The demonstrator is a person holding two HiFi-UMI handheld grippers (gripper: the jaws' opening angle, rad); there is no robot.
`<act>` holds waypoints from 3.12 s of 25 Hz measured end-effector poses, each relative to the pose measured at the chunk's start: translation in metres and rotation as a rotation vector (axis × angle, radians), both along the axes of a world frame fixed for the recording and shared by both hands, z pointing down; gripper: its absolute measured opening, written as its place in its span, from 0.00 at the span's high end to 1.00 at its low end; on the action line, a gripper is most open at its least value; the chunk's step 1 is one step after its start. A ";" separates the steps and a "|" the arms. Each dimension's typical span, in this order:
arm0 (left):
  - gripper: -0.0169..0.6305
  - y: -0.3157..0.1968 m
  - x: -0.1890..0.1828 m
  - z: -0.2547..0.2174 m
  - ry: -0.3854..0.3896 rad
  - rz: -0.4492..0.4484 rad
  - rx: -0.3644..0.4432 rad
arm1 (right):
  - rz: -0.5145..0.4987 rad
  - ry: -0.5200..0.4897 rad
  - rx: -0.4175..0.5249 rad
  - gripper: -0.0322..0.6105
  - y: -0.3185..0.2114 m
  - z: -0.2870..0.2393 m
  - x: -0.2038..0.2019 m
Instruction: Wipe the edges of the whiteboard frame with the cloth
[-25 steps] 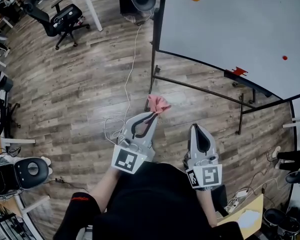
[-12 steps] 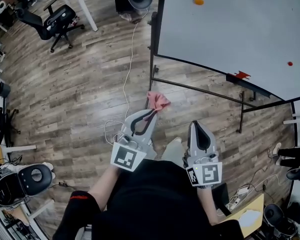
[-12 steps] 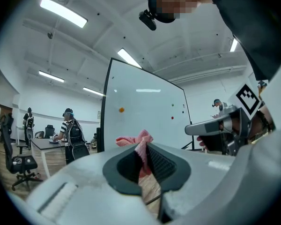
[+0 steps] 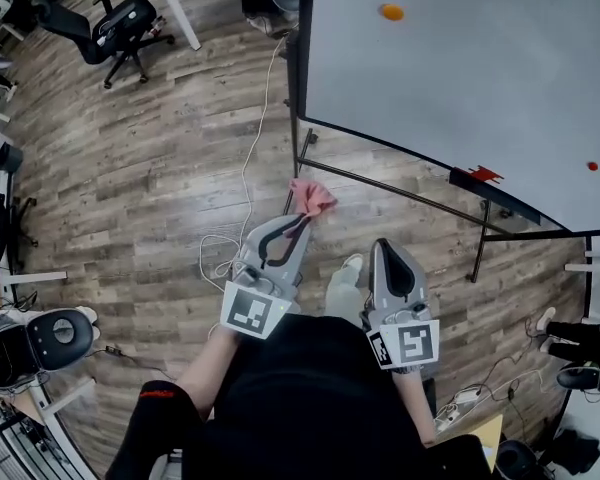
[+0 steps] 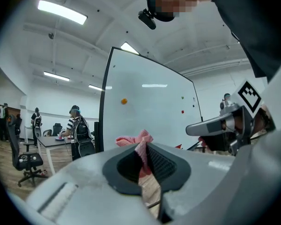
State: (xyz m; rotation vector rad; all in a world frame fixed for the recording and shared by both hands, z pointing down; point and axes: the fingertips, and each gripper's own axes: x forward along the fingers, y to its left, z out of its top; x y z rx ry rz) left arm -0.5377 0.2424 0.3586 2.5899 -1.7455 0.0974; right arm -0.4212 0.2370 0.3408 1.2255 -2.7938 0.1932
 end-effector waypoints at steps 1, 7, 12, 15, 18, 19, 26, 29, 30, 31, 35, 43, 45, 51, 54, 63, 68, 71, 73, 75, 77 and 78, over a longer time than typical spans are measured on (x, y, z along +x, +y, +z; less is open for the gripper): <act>0.95 -0.007 0.004 0.001 0.005 -0.013 -0.005 | -0.014 0.001 -0.004 0.95 -0.009 0.001 0.003; 0.95 -0.059 0.030 0.007 0.024 -0.115 -0.058 | -0.132 0.002 -0.029 0.95 -0.071 0.006 0.022; 0.95 -0.081 0.047 0.011 0.019 -0.200 -0.067 | -0.246 0.011 -0.039 0.95 -0.096 0.011 0.031; 0.95 -0.090 0.056 0.016 0.019 -0.250 -0.081 | -0.306 0.015 -0.039 0.95 -0.106 0.012 0.037; 0.95 -0.098 0.062 0.020 0.025 -0.297 -0.087 | -0.348 0.024 -0.036 0.95 -0.118 0.015 0.044; 0.95 -0.100 0.061 0.022 0.028 -0.310 -0.088 | -0.356 0.030 -0.035 0.95 -0.121 0.017 0.046; 0.95 -0.122 0.041 0.036 0.037 -0.345 -0.116 | -0.339 0.031 -0.060 0.95 -0.148 0.021 0.042; 0.95 -0.136 0.028 0.047 0.020 -0.333 -0.127 | -0.331 0.047 -0.063 0.95 -0.160 0.024 0.030; 0.95 -0.141 0.024 0.051 0.015 -0.330 -0.130 | -0.328 0.048 -0.067 0.95 -0.165 0.023 0.026; 0.95 -0.147 0.019 0.055 0.015 -0.328 -0.133 | -0.326 0.051 -0.069 0.95 -0.169 0.022 0.023; 0.95 -0.166 -0.006 0.072 0.014 -0.330 -0.150 | -0.318 0.069 -0.058 0.95 -0.185 0.021 0.003; 0.95 -0.182 -0.042 0.122 -0.030 -0.294 -0.232 | -0.302 0.079 -0.057 0.95 -0.204 0.028 -0.034; 0.95 -0.183 -0.052 0.137 -0.048 -0.286 -0.258 | -0.304 0.082 -0.062 0.95 -0.205 0.032 -0.042; 0.95 -0.194 -0.072 0.175 -0.036 -0.312 -0.339 | -0.305 0.116 -0.071 0.95 -0.205 0.042 -0.054; 0.95 -0.204 -0.075 0.187 -0.049 -0.311 -0.362 | -0.292 0.121 -0.089 0.95 -0.212 0.047 -0.052; 0.95 -0.222 -0.088 0.226 -0.057 -0.315 -0.437 | -0.275 0.151 -0.116 0.95 -0.215 0.064 -0.056; 0.95 -0.234 -0.092 0.243 -0.067 -0.310 -0.477 | -0.294 0.169 -0.123 0.95 -0.218 0.072 -0.063; 0.95 -0.237 -0.093 0.248 -0.065 -0.313 -0.492 | -0.301 0.170 -0.132 0.95 -0.217 0.075 -0.066; 0.95 -0.239 -0.092 0.252 -0.059 -0.317 -0.503 | -0.302 0.170 -0.138 0.95 -0.217 0.076 -0.066; 0.95 -0.241 -0.091 0.254 -0.058 -0.315 -0.511 | -0.300 0.171 -0.140 0.95 -0.218 0.077 -0.066; 0.95 -0.243 -0.089 0.257 -0.061 -0.310 -0.518 | -0.294 0.170 -0.140 0.95 -0.219 0.078 -0.065; 0.95 -0.244 -0.088 0.258 -0.062 -0.308 -0.520 | -0.291 0.169 -0.141 0.95 -0.220 0.078 -0.065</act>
